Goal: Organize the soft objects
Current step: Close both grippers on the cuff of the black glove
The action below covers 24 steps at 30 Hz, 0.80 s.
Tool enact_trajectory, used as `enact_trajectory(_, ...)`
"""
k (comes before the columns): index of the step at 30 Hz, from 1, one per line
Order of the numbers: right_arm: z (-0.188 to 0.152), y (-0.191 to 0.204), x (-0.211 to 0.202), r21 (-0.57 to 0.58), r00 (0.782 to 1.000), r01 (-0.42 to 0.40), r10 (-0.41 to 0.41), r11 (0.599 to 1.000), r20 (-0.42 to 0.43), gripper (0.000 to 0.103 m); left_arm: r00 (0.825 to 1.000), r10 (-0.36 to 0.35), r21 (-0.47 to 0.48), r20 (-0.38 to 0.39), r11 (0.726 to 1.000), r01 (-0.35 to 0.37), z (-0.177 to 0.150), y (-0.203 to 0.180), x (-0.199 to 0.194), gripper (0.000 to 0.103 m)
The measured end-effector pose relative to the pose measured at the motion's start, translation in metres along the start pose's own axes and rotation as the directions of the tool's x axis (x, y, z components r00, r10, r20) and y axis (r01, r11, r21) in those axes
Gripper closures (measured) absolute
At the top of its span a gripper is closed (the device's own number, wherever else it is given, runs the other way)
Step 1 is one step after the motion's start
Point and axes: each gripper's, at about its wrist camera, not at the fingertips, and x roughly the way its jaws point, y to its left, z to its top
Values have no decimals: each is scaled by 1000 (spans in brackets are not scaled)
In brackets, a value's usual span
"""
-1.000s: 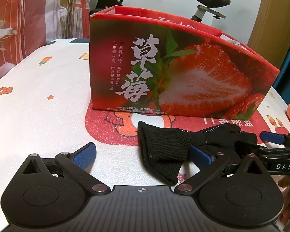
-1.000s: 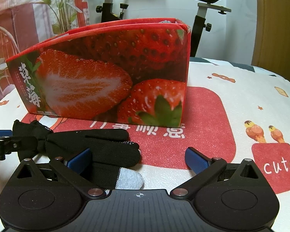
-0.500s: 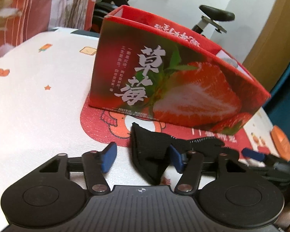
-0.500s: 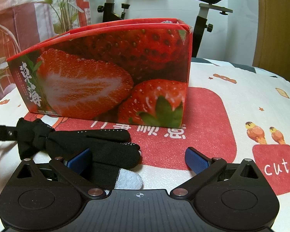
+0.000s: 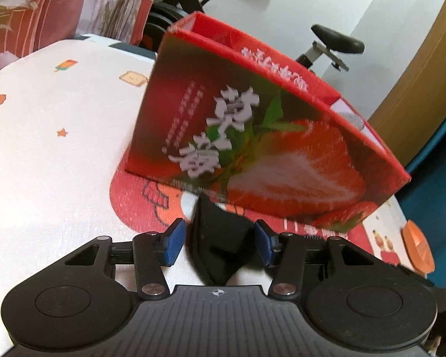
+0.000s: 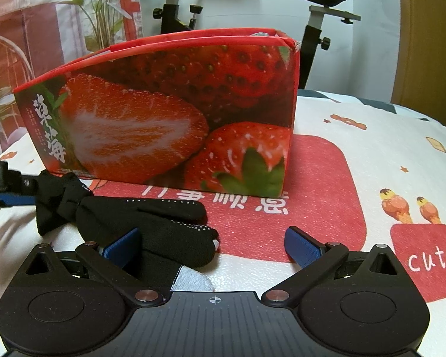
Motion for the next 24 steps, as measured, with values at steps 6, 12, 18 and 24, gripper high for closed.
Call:
enact_trajectory(6, 0, 0, 0, 1, 1000, 0, 0, 1000, 0, 0, 999, -20, -40, 30, 999, 21, 9, 7, -2, 51)
enact_trajectory(12, 0, 1, 0, 2, 1000, 1, -1, 1000, 1, 0, 1000, 0, 11, 0, 1000, 0, 1, 1, 4, 63)
enact_trajectory(18, 0, 2, -2, -3, 1000, -18, 18, 1000, 2, 8, 1000, 4, 53, 9, 999, -4, -2, -5, 2, 79)
enact_trajectory(24, -1, 8, -7, -30, 998, -70, 70, 997, 0, 26, 1000, 7, 113, -8, 994, -6, -10, -9, -4, 79)
